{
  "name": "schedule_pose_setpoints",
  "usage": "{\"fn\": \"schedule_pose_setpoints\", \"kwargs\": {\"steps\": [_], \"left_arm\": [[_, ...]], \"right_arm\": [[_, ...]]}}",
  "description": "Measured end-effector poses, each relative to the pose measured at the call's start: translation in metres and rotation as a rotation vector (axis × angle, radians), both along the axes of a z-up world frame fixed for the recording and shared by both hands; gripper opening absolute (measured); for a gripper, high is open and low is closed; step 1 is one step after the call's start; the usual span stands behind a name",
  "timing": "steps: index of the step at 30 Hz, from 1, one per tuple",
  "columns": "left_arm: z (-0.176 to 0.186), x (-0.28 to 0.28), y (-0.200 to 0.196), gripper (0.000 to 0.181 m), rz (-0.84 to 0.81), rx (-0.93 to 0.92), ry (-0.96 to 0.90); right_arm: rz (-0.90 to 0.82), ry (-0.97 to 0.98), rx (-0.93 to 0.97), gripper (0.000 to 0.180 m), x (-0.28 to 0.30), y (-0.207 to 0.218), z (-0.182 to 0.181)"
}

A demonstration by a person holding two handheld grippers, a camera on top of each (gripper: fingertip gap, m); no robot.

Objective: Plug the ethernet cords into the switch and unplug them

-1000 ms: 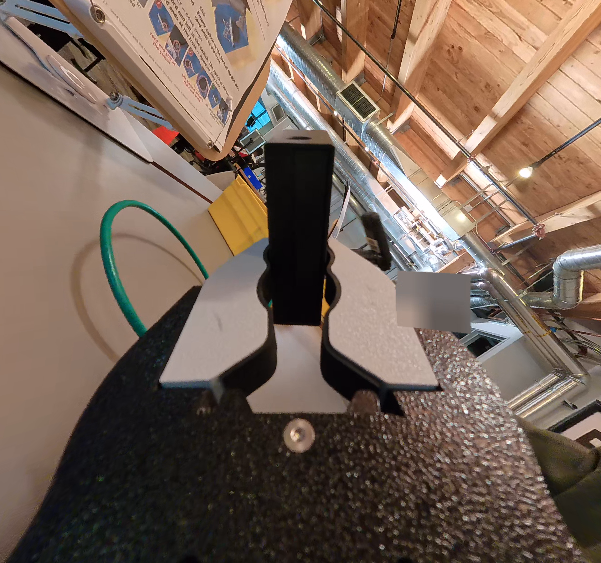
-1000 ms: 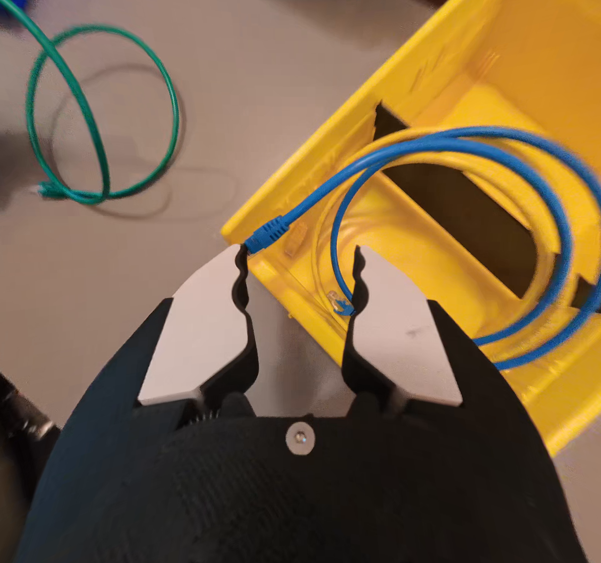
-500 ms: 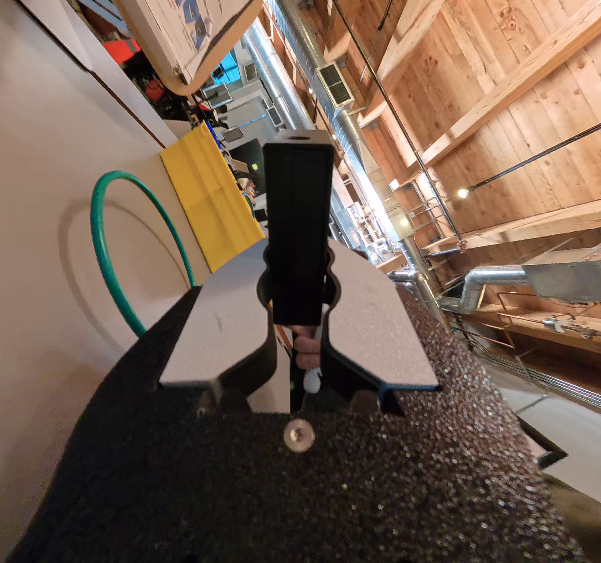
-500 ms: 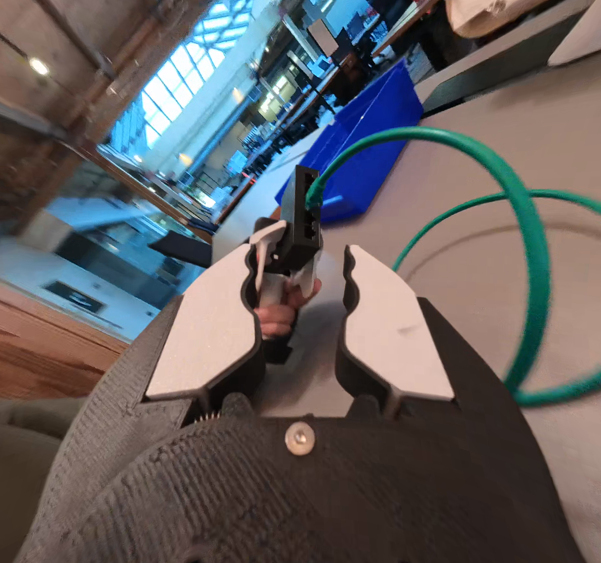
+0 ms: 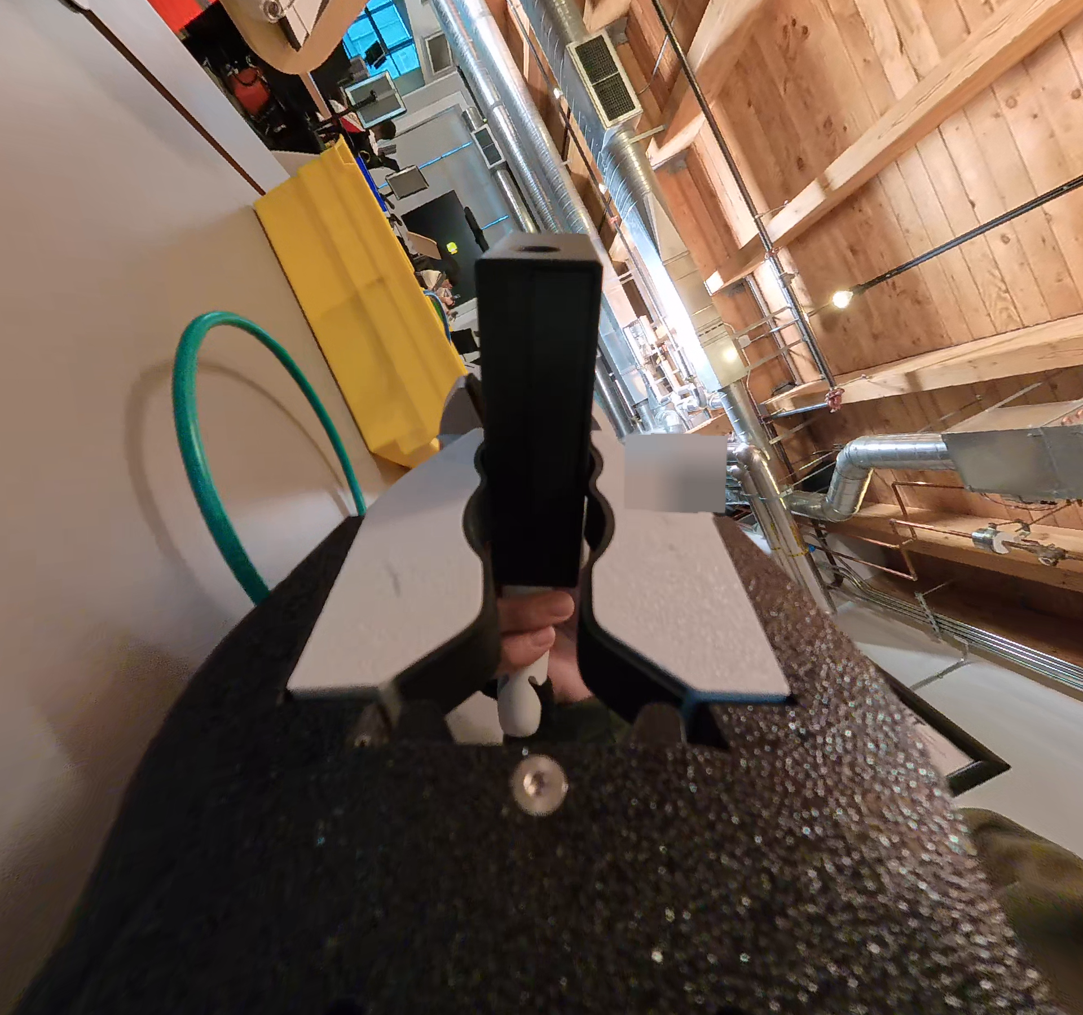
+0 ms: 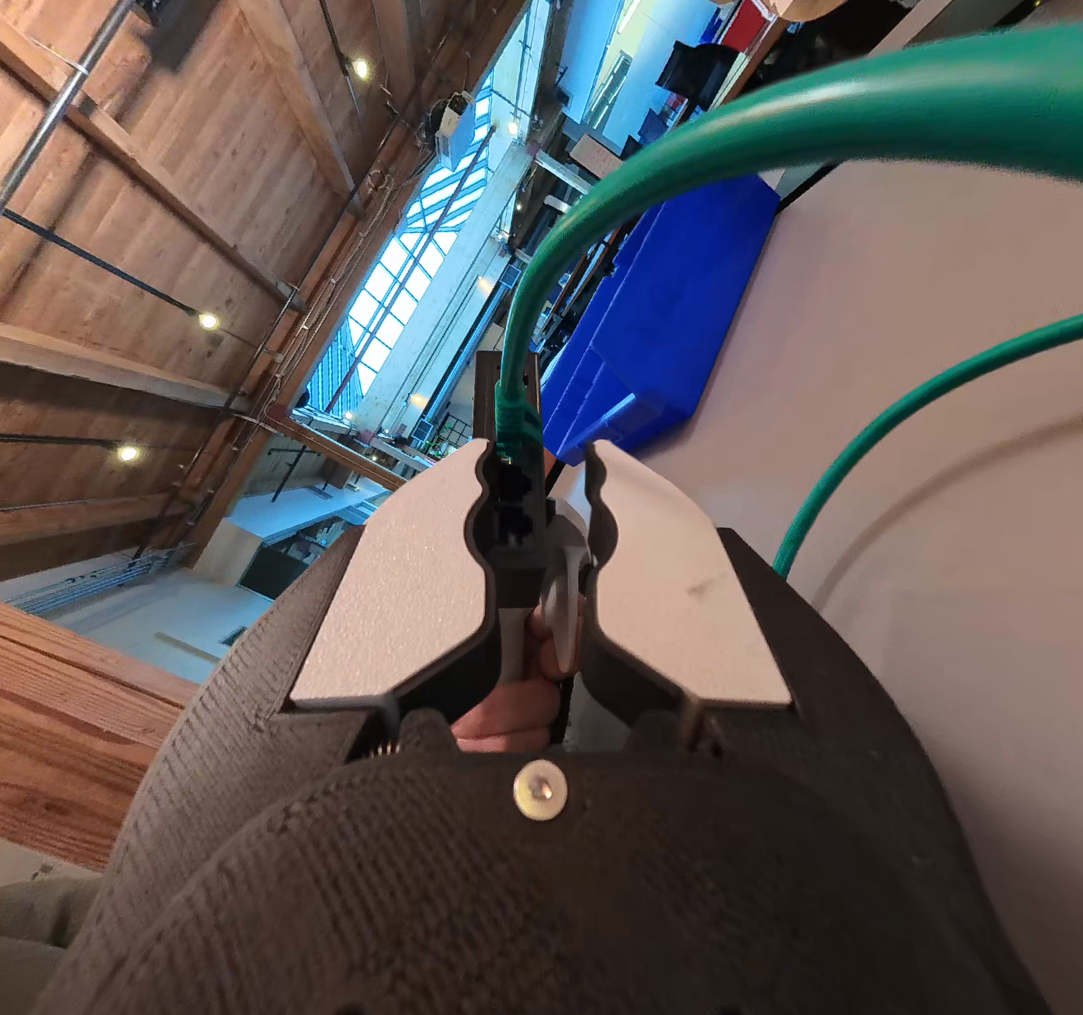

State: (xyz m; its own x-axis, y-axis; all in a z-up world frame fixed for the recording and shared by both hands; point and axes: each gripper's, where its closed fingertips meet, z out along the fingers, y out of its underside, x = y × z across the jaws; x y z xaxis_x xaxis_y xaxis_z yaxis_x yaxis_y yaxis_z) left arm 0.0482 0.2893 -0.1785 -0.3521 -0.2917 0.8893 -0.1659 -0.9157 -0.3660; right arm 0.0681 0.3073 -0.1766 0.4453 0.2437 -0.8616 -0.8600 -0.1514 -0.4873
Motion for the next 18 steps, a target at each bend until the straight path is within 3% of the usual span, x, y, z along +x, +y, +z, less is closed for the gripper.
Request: {"fn": "schedule_pose_setpoints", "kwargs": {"steps": [3,18], "left_arm": [[-0.0006,0.0002,-0.0006,0.027,0.002,0.026,0.007],[-0.004,0.0035,-0.006,0.027,0.027,0.081,0.026]], "right_arm": [[0.01,0.021,0.044,0.015,-0.0025,-0.0009,0.0059],[-0.083,0.074,0.115,0.014,0.0009,-0.0041,0.0054]]}}
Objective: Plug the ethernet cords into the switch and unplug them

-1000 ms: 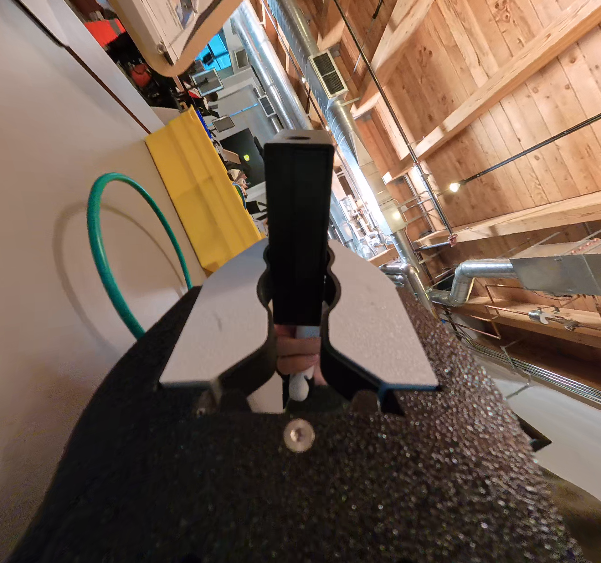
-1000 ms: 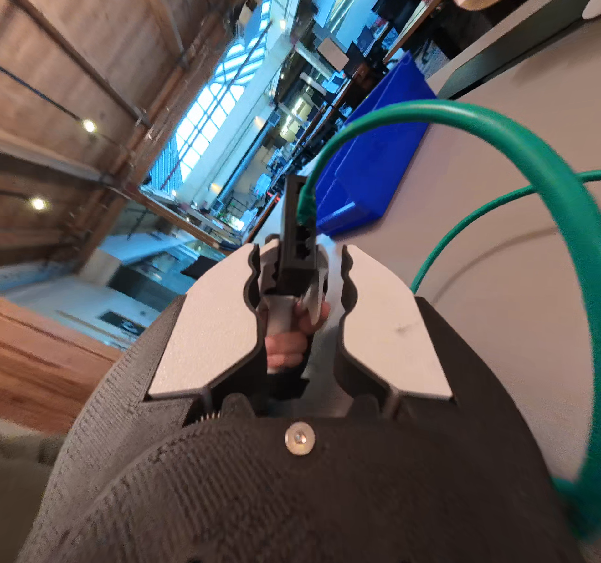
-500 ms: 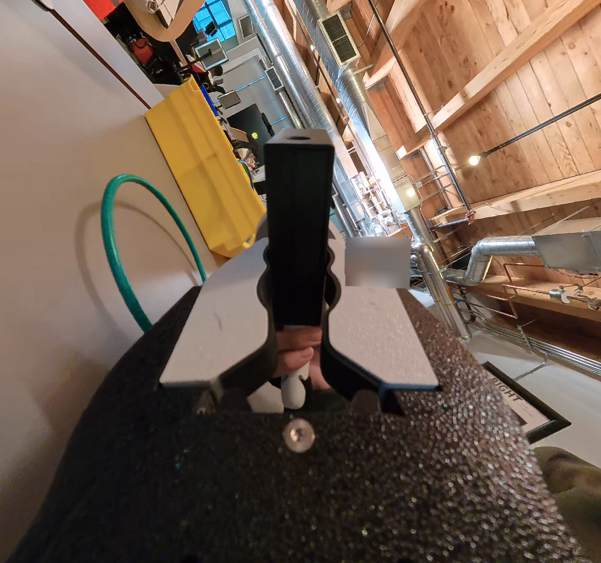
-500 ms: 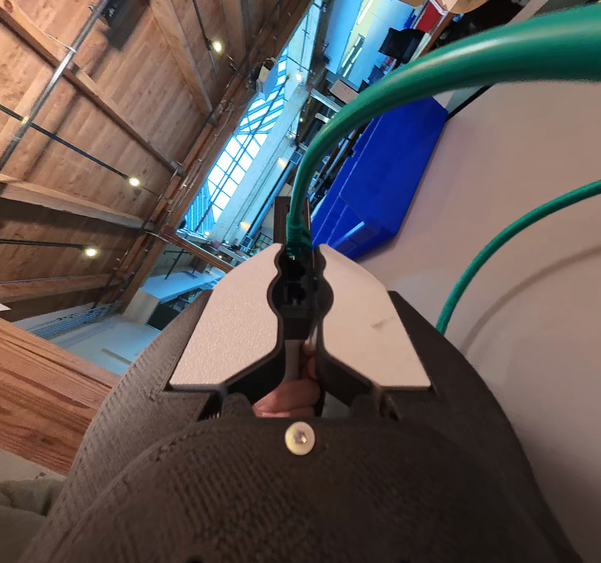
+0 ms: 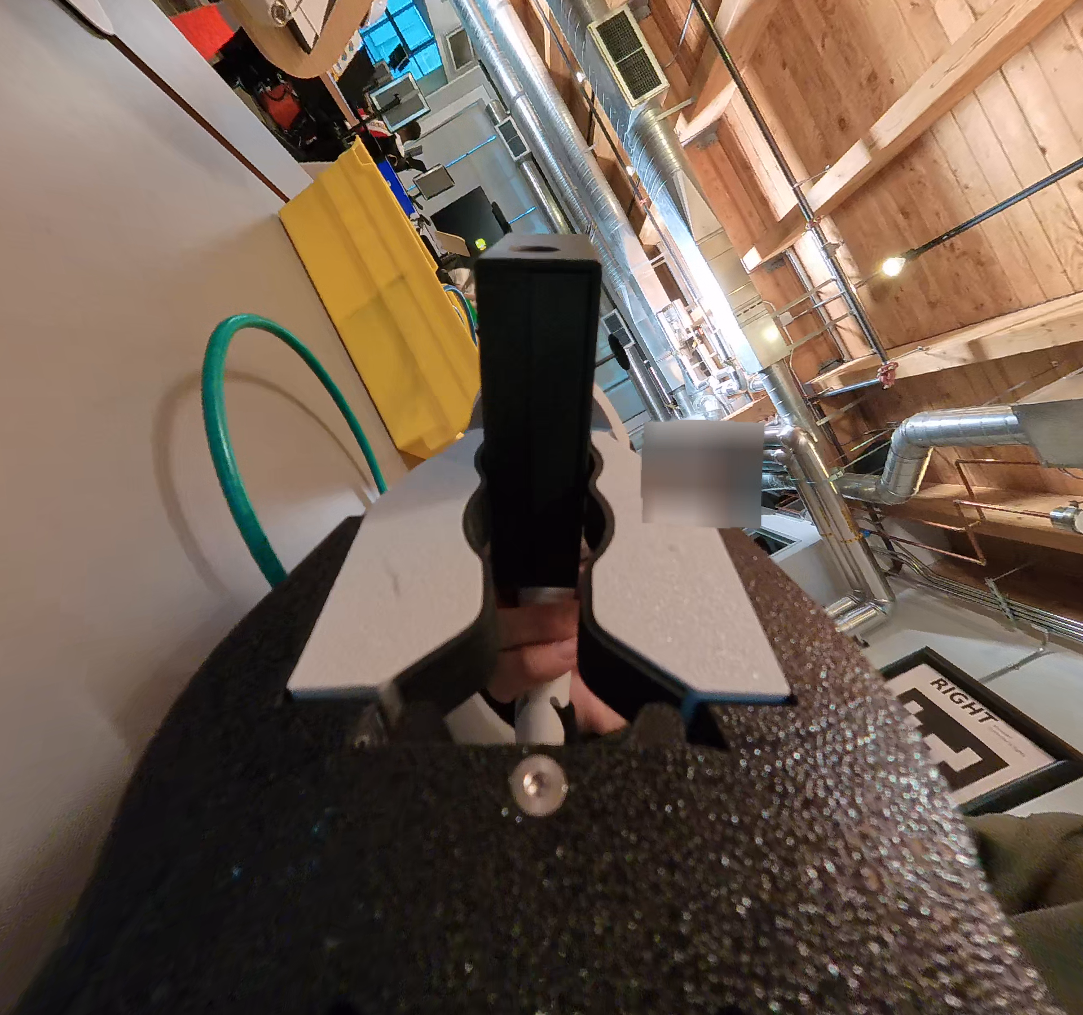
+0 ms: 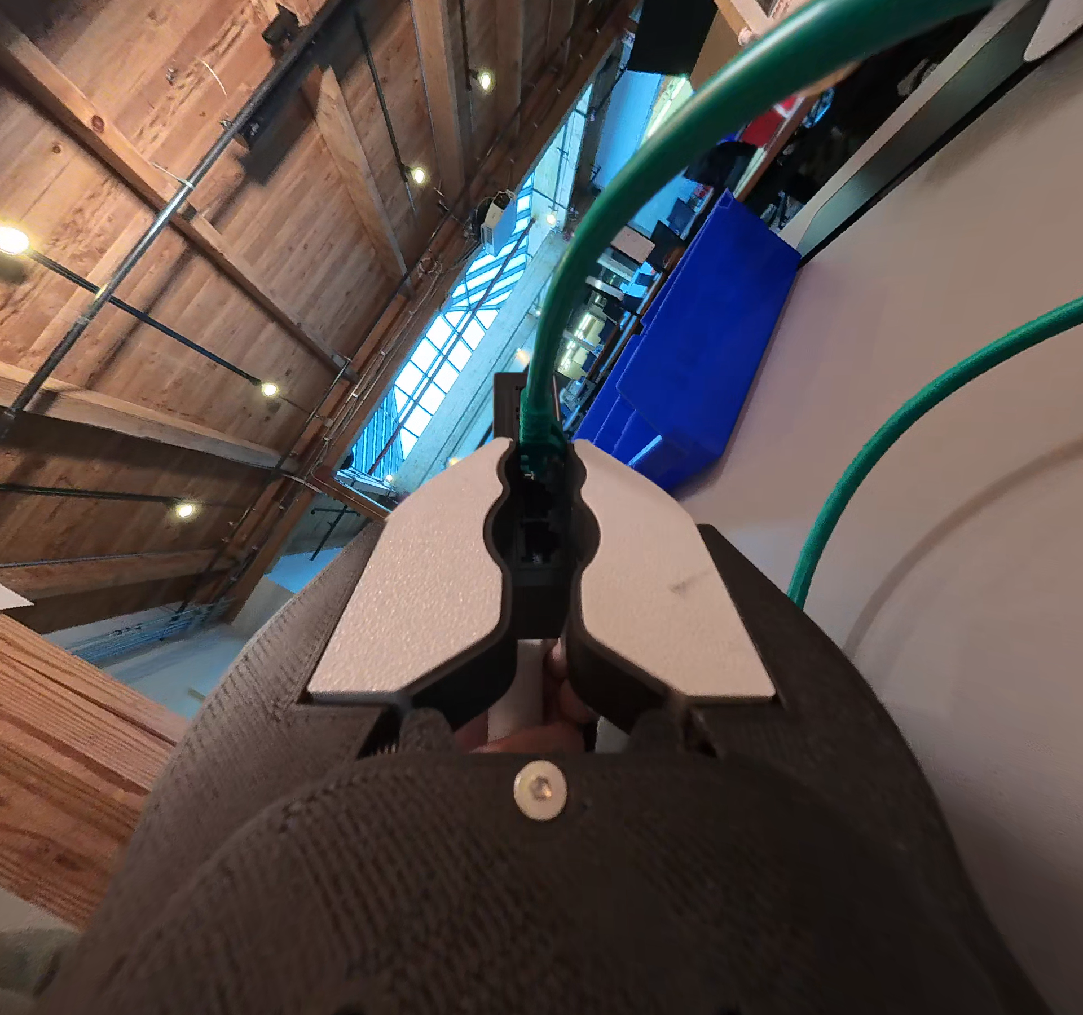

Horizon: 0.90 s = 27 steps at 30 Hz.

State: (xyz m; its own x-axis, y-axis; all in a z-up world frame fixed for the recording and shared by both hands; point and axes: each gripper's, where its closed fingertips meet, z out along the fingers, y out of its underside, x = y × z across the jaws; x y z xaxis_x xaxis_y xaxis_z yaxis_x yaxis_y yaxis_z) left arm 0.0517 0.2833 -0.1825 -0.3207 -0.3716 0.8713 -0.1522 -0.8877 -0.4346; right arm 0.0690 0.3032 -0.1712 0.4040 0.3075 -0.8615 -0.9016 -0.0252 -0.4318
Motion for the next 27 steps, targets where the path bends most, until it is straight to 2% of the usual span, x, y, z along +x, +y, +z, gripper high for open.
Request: {"fn": "schedule_pose_setpoints", "kwargs": {"steps": [13,22,27], "left_arm": [[-0.009,0.002,0.001,0.027,0.023,0.003,0.023],[-0.008,0.003,-0.001,0.027,0.034,0.048,-0.002],[0.0,0.004,-0.004,0.027,0.044,0.025,-0.095]], "right_arm": [[-0.023,0.035,-0.034,0.014,0.003,0.001,-0.01],[-0.038,-0.073,0.013,0.015,0.001,-0.004,-0.01],[-0.046,-0.208,0.014,0.015,0.001,-0.009,0.0]]}}
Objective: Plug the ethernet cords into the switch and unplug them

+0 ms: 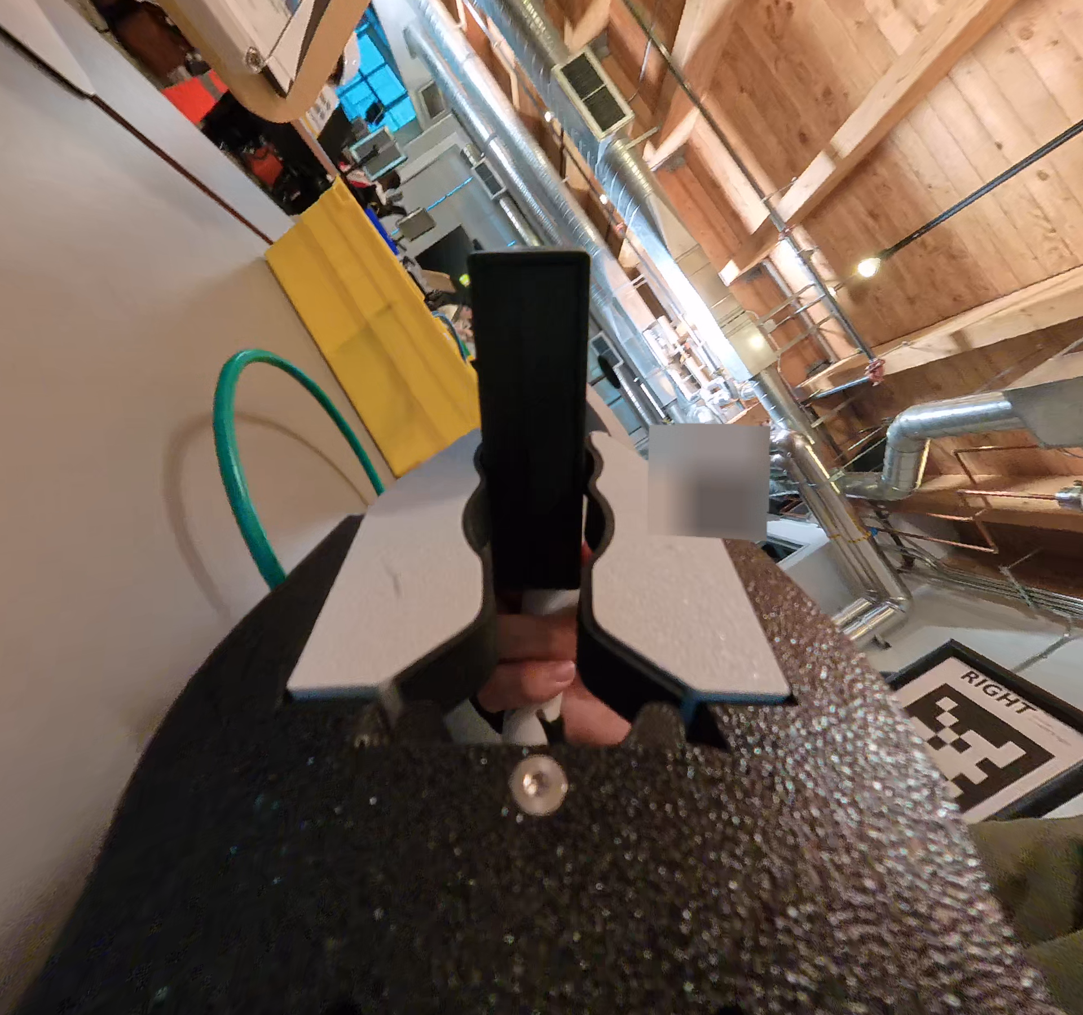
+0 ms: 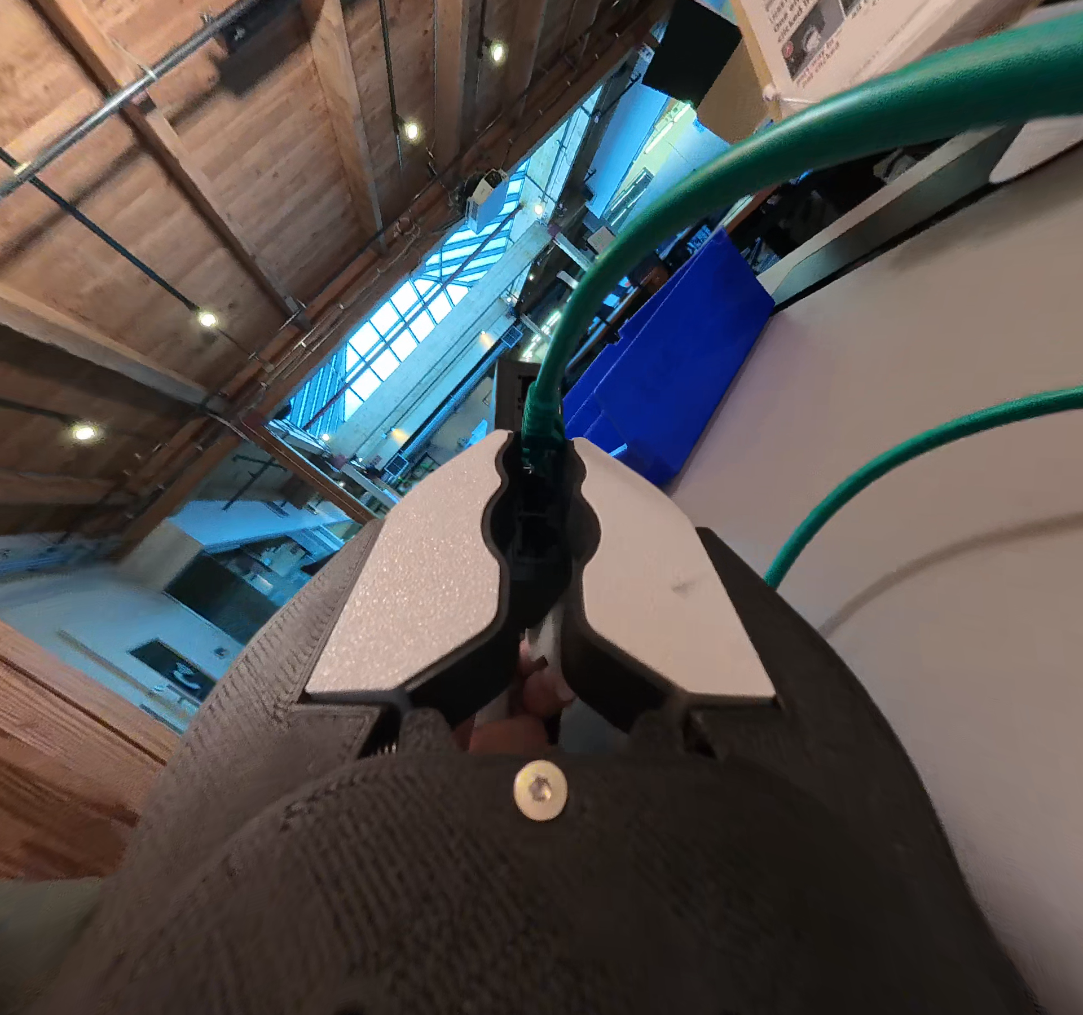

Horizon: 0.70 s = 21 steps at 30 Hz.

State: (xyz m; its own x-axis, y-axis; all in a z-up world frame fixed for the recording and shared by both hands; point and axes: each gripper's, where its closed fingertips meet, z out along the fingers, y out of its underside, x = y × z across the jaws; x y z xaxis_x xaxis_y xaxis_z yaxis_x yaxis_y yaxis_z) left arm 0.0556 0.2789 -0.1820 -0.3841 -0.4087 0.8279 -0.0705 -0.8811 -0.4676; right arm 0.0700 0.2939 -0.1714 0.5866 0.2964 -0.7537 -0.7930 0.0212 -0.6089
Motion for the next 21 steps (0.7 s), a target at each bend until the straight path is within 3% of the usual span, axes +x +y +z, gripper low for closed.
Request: {"fn": "schedule_pose_setpoints", "kwargs": {"steps": [3,8,15,21], "left_arm": [[0.0009,-0.0002,0.0014,0.028,0.011,-0.053,-0.05],[0.0041,-0.001,0.001,0.027,0.049,0.09,-0.057],[0.0049,-0.003,0.0049,0.026,0.092,-0.089,-0.114],[0.0018,-0.0014,0.0034,0.029,0.102,0.134,-0.052]], "right_arm": [[0.016,0.016,0.009,0.015,-0.0012,0.0004,0.001],[0.04,0.026,0.048,0.015,-0.0027,-0.0008,0.006],[0.022,-0.009,0.016,0.015,-0.0053,0.0034,0.0061],[0.033,-0.046,0.013,0.015,-0.0034,0.0002,0.0055]]}}
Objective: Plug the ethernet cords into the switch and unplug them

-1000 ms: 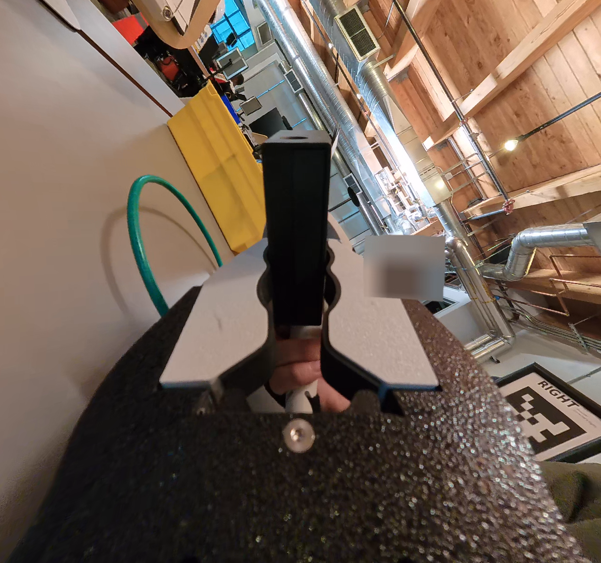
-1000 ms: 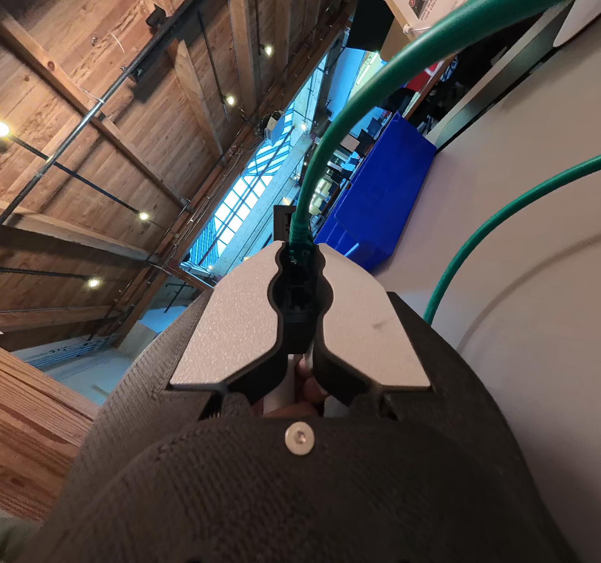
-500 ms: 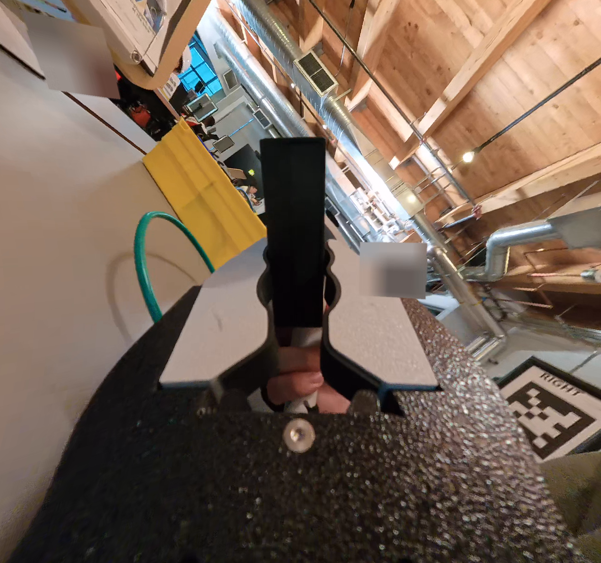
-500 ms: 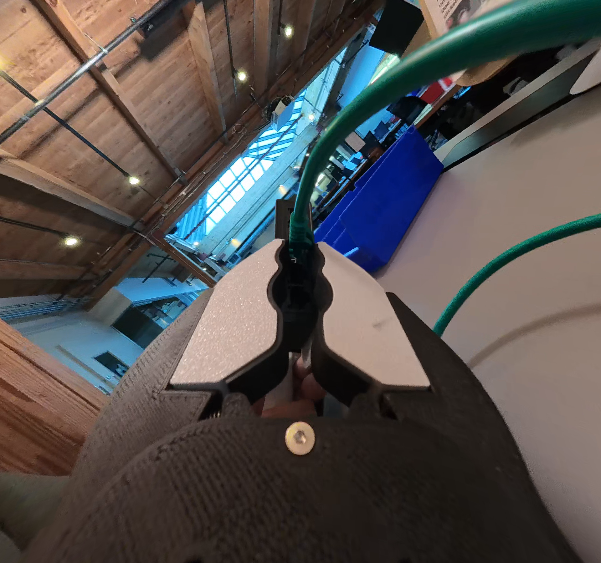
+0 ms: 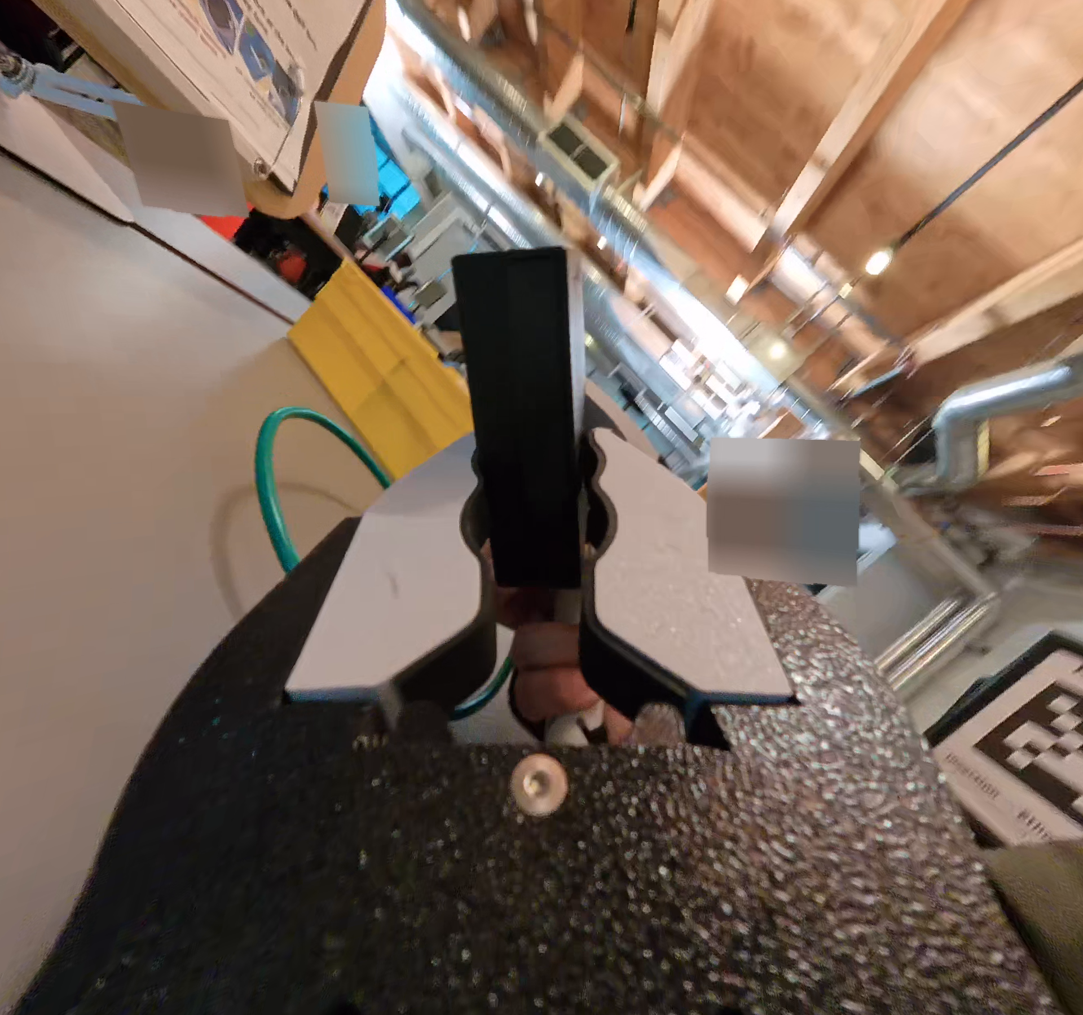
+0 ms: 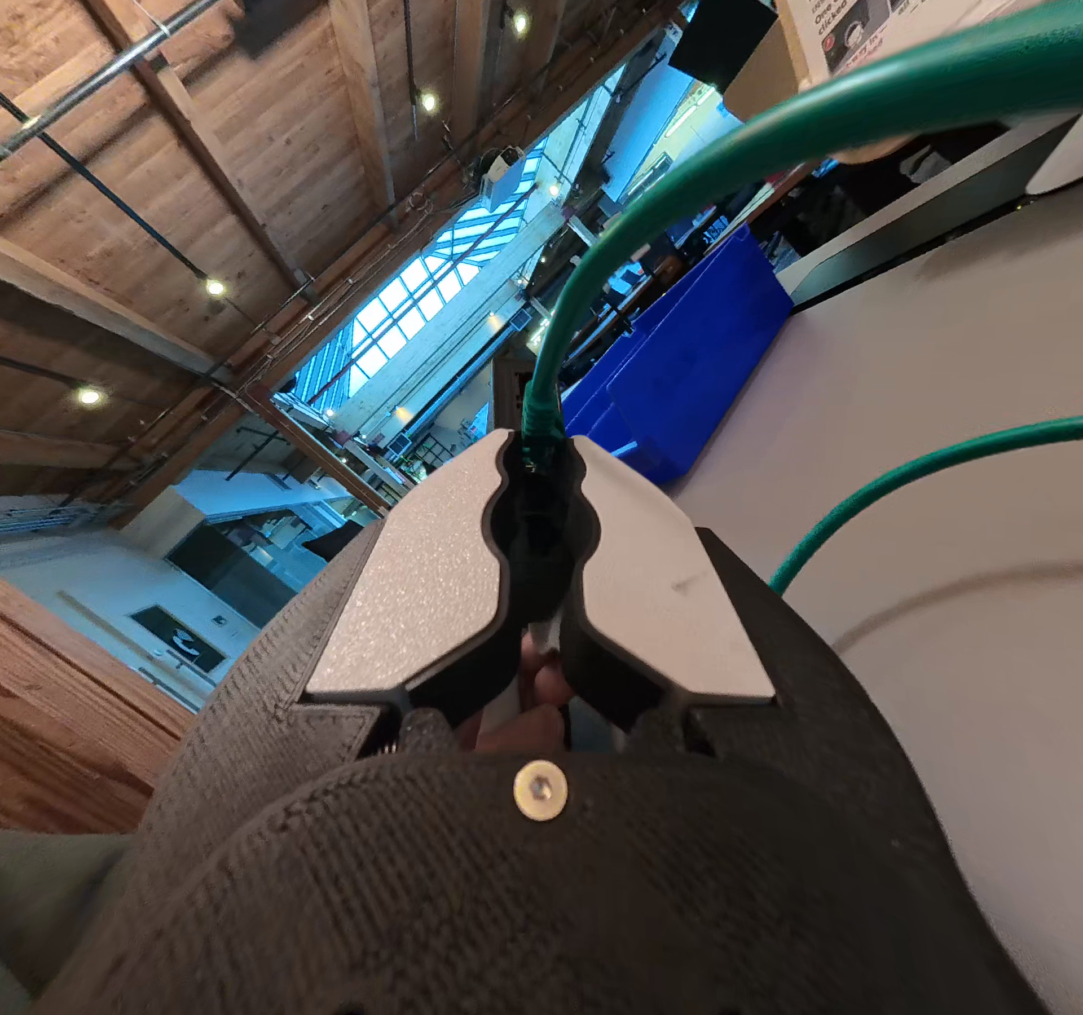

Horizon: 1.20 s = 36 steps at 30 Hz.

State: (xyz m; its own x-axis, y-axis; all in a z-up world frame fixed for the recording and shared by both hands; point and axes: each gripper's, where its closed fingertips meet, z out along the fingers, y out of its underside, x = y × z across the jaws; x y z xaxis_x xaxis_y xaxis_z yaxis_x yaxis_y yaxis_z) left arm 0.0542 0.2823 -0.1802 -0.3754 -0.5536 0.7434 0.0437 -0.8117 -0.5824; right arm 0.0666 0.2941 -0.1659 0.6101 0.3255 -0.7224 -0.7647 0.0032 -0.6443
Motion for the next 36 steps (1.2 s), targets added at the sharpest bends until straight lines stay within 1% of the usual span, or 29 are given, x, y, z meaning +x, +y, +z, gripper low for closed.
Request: {"fn": "schedule_pose_setpoints", "kwargs": {"steps": [2,3,6,8,11,14,16,19,20,22,24,26,29,33,36], "left_arm": [[0.0,-0.003,0.0,0.029,-0.069,0.014,-0.002],[-0.001,-0.004,0.0,0.029,-0.099,0.007,-0.006],[0.004,-0.007,0.008,0.031,-0.138,-0.062,-0.041],[0.0,-0.007,0.005,0.029,-0.18,-0.041,-0.008],[-0.008,-0.003,0.005,0.027,-0.218,-0.133,0.068],[-0.024,0.001,0.01,0.028,-0.213,-0.295,0.165],[-0.034,0.002,0.012,0.027,-0.191,-0.303,0.232],[-0.028,0.0,0.017,0.027,-0.137,-0.217,0.223],[-0.025,0.0,0.019,0.027,-0.118,-0.214,0.211],[-0.023,-0.001,0.024,0.027,-0.1,-0.314,0.161],[-0.028,0.0,0.026,0.027,-0.098,-0.384,0.149],[-0.029,0.0,0.026,0.027,-0.072,-0.397,0.16],[-0.028,-0.001,0.029,0.026,-0.02,-0.404,0.173],[-0.029,-0.003,0.033,0.027,0.01,-0.413,0.184],[-0.029,-0.004,0.034,0.027,0.042,-0.391,0.181]], "right_arm": [[0.035,0.019,0.012,0.016,-0.004,-0.001,0.001],[0.036,-0.005,-0.002,0.016,-0.005,-0.001,-0.001],[0.062,-0.023,-0.03,0.015,-0.01,-0.002,-0.005],[0.06,-0.005,-0.028,0.015,-0.009,-0.003,-0.005],[0.023,0.02,-0.048,0.015,-0.003,-0.001,-0.014],[-0.02,0.068,-0.113,0.015,0.002,0.002,-0.031],[-0.023,0.146,-0.145,0.015,0.002,0.003,-0.044],[-0.01,0.185,-0.13,0.015,0.0,0.004,-0.041],[-0.003,0.208,-0.118,0.015,-0.001,0.004,-0.039],[-0.022,0.247,-0.109,0.015,-0.002,0.006,-0.037],[-0.047,0.251,-0.128,0.015,-0.002,0.008,-0.041],[-0.055,0.275,-0.129,0.014,-0.001,0.009,-0.042],[-0.064,0.25,-0.154,0.015,-0.001,0.012,-0.042],[-0.075,0.249,-0.171,0.015,-0.004,0.013,-0.044],[-0.074,0.297,-0.145,0.015,-0.006,0.011,-0.045]]}}
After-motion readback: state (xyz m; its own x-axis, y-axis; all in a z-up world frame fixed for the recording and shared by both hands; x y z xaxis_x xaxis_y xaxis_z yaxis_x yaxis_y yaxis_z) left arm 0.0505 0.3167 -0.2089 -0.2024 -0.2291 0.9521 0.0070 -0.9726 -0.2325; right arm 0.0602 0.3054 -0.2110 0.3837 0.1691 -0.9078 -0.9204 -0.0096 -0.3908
